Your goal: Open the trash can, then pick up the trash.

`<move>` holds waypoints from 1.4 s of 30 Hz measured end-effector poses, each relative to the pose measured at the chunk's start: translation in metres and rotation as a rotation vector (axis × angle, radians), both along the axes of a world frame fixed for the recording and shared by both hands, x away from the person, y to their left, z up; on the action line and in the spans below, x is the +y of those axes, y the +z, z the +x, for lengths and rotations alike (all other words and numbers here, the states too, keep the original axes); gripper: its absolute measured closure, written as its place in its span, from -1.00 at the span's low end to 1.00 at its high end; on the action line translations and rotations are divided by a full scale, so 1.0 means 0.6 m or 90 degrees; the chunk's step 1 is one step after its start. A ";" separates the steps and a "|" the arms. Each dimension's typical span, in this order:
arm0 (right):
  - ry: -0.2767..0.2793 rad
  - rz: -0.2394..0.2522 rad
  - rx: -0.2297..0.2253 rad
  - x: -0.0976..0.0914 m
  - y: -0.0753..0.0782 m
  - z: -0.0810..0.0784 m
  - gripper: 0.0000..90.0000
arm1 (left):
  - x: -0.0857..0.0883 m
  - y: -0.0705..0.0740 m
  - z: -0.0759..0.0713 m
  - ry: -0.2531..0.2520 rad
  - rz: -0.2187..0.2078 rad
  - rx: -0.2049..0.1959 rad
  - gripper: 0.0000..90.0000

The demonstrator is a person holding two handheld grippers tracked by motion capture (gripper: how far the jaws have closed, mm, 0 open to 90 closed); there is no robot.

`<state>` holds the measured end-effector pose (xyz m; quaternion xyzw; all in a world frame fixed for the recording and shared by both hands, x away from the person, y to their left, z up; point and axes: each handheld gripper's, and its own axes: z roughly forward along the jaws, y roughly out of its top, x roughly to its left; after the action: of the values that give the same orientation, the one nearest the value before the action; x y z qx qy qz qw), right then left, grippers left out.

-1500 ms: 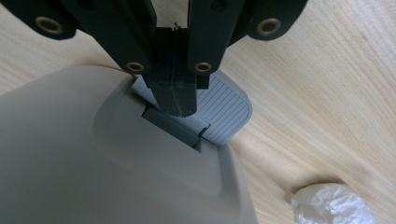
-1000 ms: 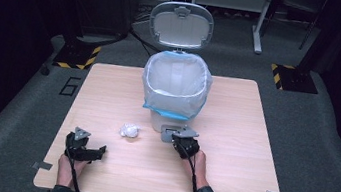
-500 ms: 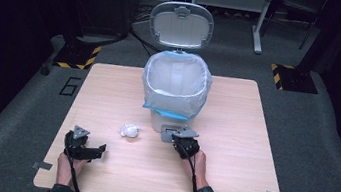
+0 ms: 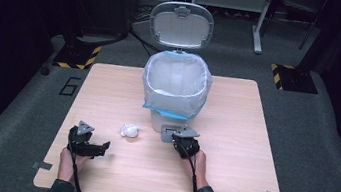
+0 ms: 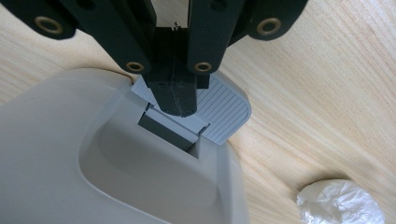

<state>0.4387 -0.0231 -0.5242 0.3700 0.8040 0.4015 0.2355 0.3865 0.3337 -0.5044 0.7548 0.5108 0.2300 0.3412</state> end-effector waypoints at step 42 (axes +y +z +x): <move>-0.005 0.007 0.004 -0.001 0.000 0.000 1.00 | -0.083 0.046 0.096 -0.085 -0.027 0.033 -0.78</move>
<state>0.4384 -0.0240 -0.5243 0.3758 0.8009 0.4040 0.2327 0.4439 0.2841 -0.4769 0.7855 0.4727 0.1761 0.3586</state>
